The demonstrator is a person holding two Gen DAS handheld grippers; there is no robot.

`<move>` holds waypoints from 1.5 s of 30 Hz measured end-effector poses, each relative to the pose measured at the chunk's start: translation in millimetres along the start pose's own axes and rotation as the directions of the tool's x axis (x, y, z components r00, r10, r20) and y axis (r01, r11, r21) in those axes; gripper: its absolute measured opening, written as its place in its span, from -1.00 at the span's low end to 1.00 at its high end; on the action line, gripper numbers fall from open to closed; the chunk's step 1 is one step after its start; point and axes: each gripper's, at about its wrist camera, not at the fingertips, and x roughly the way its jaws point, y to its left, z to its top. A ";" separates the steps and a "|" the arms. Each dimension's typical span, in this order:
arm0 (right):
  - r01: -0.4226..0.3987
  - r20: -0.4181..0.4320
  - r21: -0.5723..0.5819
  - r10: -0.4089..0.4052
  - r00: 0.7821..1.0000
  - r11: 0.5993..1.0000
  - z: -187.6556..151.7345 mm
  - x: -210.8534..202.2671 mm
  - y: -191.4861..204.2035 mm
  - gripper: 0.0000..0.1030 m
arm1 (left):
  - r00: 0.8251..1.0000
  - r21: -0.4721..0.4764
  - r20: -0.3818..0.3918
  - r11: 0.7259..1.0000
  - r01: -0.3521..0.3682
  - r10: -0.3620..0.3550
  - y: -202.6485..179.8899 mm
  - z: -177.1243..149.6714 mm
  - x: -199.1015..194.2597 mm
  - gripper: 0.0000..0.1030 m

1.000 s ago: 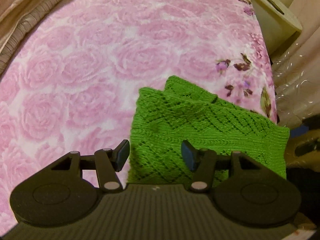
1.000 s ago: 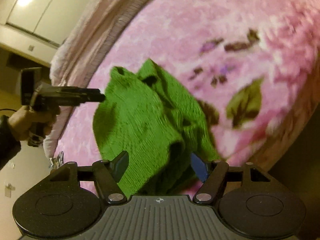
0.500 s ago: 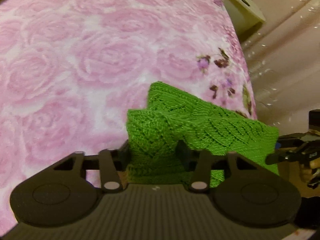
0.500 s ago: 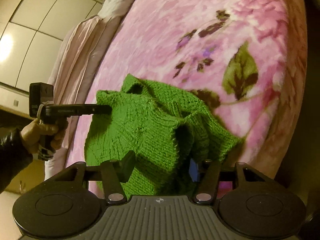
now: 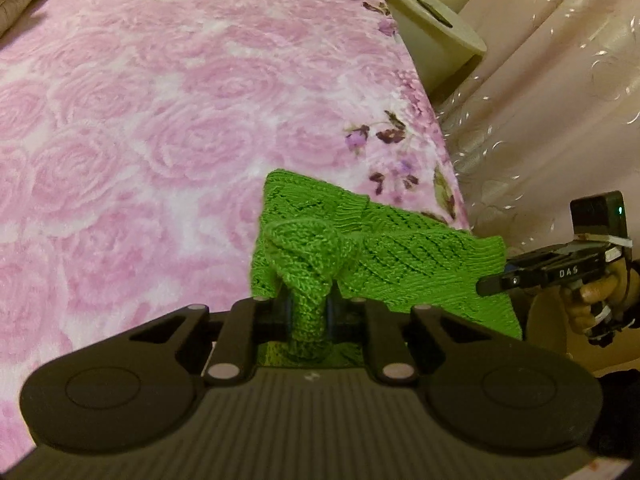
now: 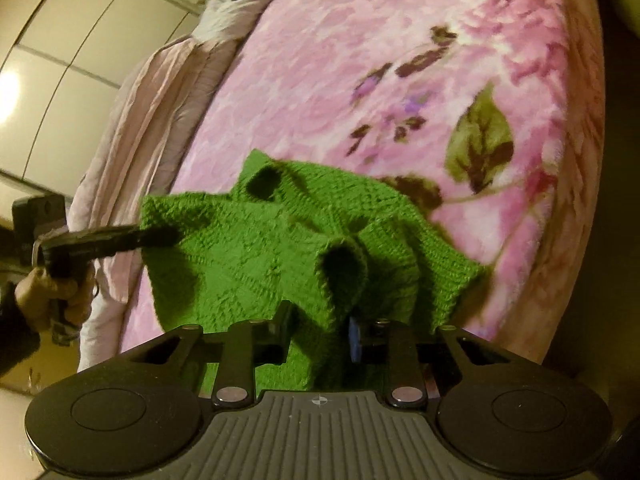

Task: Fold clothes

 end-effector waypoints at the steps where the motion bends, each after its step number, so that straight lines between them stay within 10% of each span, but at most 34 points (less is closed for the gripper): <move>1: -0.001 0.001 0.011 0.001 1.000 1.000 1.1 2.3 -1.1 -0.55 | 1.000 0.006 -0.007 1.000 -0.004 0.004 0.6 1.6 3.1 -0.78; 12: 0.037 0.112 -0.031 -0.033 0.993 0.999 -4.5 -54.8 22.9 -0.82 | 0.993 0.062 0.070 0.994 0.087 -0.091 -2.7 39.7 6.8 -0.78; 20: 0.099 0.115 0.111 -0.112 0.987 0.989 -2.1 -28.3 -16.0 -0.79 | 0.996 0.030 -0.066 0.997 0.070 -0.068 27.4 59.7 89.9 -0.66; 30: 0.234 0.233 -0.093 -0.207 0.950 0.968 -0.9 -71.8 50.4 -0.69 | 1.000 -0.004 0.024 1.000 -0.013 0.013 24.2 63.5 24.8 -0.54; 38: 0.255 0.112 -0.111 -0.243 0.963 0.960 4.2 -8.3 33.8 -0.69 | 0.999 0.128 -0.047 0.992 0.017 -0.011 -11.6 48.5 52.8 -0.54; 45: 0.257 0.125 -0.144 -0.240 0.963 0.956 0.2 -3.4 27.3 -0.69 | 0.999 0.039 -0.046 0.999 -0.020 0.021 12.3 45.1 78.5 -0.74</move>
